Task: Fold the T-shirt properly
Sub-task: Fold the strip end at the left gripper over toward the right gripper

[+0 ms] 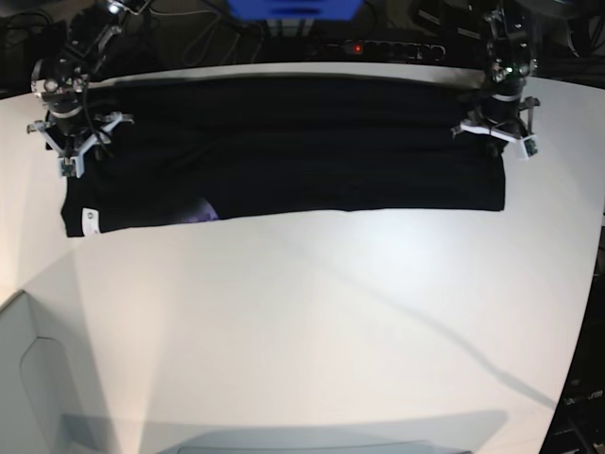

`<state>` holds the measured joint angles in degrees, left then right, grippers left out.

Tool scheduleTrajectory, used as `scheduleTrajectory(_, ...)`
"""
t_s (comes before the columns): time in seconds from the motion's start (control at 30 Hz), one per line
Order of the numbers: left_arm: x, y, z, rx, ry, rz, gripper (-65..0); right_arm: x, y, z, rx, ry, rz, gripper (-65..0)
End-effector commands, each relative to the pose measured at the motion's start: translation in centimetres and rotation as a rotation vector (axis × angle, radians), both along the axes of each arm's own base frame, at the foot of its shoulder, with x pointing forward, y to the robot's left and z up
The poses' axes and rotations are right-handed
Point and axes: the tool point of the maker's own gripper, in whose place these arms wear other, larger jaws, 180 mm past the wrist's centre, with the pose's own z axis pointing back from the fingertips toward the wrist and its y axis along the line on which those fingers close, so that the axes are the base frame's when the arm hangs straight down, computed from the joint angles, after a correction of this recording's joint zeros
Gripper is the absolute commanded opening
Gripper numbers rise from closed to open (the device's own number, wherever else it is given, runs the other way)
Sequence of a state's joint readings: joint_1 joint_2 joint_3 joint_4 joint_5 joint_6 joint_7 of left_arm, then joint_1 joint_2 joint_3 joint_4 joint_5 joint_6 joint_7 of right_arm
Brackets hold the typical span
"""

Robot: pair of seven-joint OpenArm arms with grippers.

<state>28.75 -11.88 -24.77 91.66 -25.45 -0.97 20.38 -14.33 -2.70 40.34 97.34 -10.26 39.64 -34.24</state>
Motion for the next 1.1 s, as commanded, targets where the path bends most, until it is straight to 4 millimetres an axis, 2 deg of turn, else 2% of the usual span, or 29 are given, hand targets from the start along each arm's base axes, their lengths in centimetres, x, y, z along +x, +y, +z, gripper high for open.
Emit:
scheduleTrajectory(0.0,-0.1,0.3,0.8,0.022,-0.004,-0.003,-65.0,-1.3,-0.5,-0.9,-0.023,0.080,0.003,-35.6)
scheduleTrajectory(0.23,1.3,-3.7,6.9,0.019,-0.161,-0.065,-65.0,-0.5,-0.5,-0.5,-0.024,0.060,0.005,-35.6)
scheduleTrajectory(0.3,1.4,-5.3,8.0,-0.003,-0.193,-0.075,-65.0,-0.4,-0.5,-0.5,-0.024,0.059,0.005,-35.6)
scheduleTrajectory(0.4,1.9,-9.0,7.8,-0.069,-0.200,-0.140,-65.0,0.0,0.2,-0.6,-0.018,0.057,0.028,-35.6)
scheduleTrajectory(0.53,2.0,-15.9,6.8,-0.115,-0.176,-0.309,-65.0,0.3,1.0,-0.7,-0.011,0.057,0.050,-35.6)
scheduleTrajectory(0.7,1.5,-23.9,6.9,-0.149,-0.175,-0.518,-65.0,0.3,1.0,-0.7,-0.011,0.057,0.050,-35.6)
scheduleTrajectory(0.8,1.5,-27.0,7.4,-0.152,-0.195,-0.610,-65.0,0.4,0.9,-0.6,-0.014,0.056,0.051,-35.6)
scheduleTrajectory(0.93,2.2,-29.6,8.3,-0.148,-0.237,-0.684,-65.0,0.4,0.9,-0.6,-0.014,0.056,0.051,-35.6)
scheduleTrajectory(1.07,3.0,-32.1,8.2,-0.159,-0.249,-0.758,-65.0,0.4,0.9,-0.6,-0.014,0.056,0.051,-35.6)
